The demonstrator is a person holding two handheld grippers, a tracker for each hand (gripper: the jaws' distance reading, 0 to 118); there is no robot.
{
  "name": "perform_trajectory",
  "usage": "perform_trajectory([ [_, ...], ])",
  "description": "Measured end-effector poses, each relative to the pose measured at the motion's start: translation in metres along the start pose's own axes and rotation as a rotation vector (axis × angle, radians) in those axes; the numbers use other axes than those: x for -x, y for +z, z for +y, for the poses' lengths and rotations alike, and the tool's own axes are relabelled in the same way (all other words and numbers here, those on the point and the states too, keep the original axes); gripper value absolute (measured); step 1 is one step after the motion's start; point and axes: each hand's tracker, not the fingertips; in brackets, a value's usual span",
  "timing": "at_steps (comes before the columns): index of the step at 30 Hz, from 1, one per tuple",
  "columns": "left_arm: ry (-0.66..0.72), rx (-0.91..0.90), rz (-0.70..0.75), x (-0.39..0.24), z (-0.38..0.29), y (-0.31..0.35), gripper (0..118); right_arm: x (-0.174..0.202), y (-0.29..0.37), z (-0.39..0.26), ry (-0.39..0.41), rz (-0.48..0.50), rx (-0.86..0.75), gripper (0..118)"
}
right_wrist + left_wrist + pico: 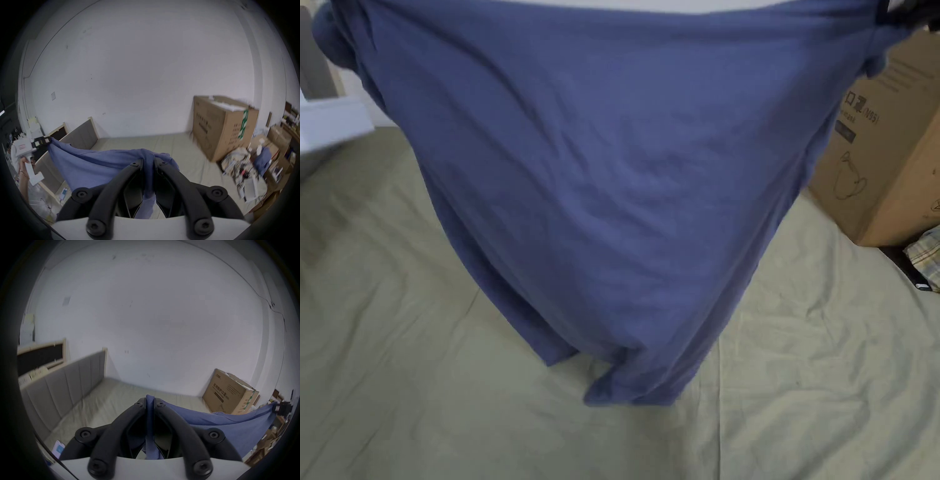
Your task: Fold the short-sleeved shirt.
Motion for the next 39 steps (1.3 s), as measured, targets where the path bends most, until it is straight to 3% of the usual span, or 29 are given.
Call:
perform_trajectory([
  [8,-0.110,-0.104,0.120,-0.036,0.074,-0.036,4,0.025,-0.039,0.075,0.031,-0.120,-0.080,9],
  [23,-0.207,-0.253,0.300,-0.069,0.112,-0.157,4,0.049,-0.172,0.160,0.118,-0.283,-0.208,9],
  [31,-0.177,-0.280,0.309,-0.073,0.098,-0.192,4,0.036,-0.203,0.152,0.051,-0.312,-0.275,9],
  [39,-0.195,-0.127,0.256,-0.064,0.030,-0.196,4,0.015,-0.203,0.094,0.031,-0.305,-0.162,9],
])
